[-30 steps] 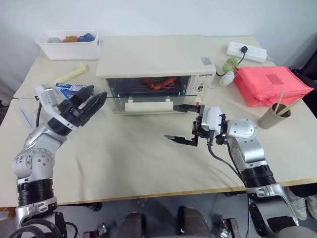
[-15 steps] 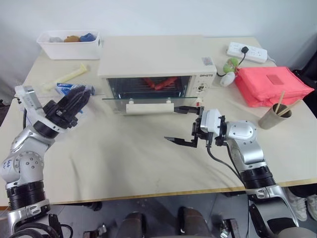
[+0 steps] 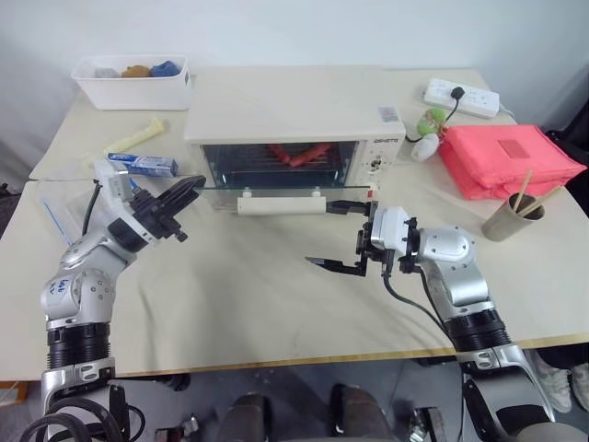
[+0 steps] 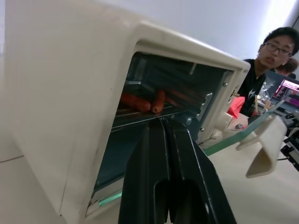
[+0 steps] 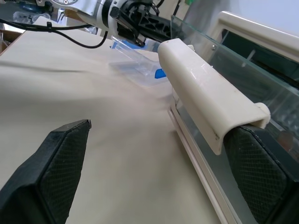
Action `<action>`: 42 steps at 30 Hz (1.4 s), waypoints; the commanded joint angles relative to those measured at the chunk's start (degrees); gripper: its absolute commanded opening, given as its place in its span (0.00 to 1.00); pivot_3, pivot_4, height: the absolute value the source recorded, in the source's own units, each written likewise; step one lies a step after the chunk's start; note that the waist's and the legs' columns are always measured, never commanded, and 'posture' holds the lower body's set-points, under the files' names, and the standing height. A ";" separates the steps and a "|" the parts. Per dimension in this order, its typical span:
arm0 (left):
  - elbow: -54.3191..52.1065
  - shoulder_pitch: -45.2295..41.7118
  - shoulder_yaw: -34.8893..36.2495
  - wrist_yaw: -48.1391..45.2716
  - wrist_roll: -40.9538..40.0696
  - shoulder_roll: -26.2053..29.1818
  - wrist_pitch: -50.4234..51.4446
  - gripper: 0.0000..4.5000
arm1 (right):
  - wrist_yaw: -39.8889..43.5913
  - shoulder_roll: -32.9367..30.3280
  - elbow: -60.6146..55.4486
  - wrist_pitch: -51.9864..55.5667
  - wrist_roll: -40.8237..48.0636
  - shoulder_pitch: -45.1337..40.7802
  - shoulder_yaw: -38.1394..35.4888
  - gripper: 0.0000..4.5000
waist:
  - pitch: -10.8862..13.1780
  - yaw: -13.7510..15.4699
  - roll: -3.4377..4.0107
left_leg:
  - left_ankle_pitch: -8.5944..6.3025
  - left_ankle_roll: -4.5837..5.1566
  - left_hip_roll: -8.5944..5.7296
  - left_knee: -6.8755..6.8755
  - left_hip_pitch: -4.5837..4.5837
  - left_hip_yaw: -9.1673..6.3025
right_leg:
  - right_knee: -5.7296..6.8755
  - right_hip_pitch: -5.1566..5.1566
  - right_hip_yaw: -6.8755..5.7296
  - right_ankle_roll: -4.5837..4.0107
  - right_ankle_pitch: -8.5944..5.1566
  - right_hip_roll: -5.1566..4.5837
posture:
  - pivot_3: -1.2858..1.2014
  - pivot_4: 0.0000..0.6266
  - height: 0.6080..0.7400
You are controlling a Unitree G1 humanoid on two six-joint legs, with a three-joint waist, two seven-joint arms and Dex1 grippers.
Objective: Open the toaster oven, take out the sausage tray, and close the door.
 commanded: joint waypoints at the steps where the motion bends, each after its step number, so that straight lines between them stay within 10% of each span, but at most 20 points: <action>1: -0.42 -0.21 -2.83 -2.83 1.83 0.49 0.09 0.01 | -0.39 -0.37 -1.77 -2.67 0.31 0.87 -0.40 1.00 | 0.00 0.03 0.00 | 0.00 0.00 0.00 0.00 0.00 -0.01 | 0.00 0.00 0.00 0.00 0.00 0.00 | 0.52 0.24 1.00; 19: 5.72 3.90 -11.17 -11.35 14.46 0.44 -11.63 0.01 | -13.66 -14.73 -13.23 -0.41 -1.76 25.68 -15.55 1.00 | 0.01 2.31 -0.03 | 0.00 0.03 0.04 0.25 0.05 0.28 | -0.06 0.12 0.04 -0.07 0.06 -0.01 | 0.52 0.24 1.00; 34: 0.60 9.71 -7.80 -9.84 12.41 -2.42 -17.25 0.01 | -29.17 -0.62 -22.46 17.00 -16.96 4.58 5.25 1.00 | 0.01 1.39 -0.03 | -0.02 0.05 0.06 0.27 -0.02 0.16 | -0.01 0.06 -0.02 -0.08 0.07 -0.01 | 0.52 0.24 1.00; 42: -14.79 22.83 -0.72 -4.93 8.17 -0.74 -12.86 0.47 | -54.25 9.35 10.74 9.08 -44.33 -18.88 17.54 1.00 | 0.00 -0.30 -0.13 | -0.04 -0.04 0.21 0.05 -0.02 0.00 | 0.69 -0.63 0.08 -0.19 0.12 0.00 | 0.52 0.24 1.00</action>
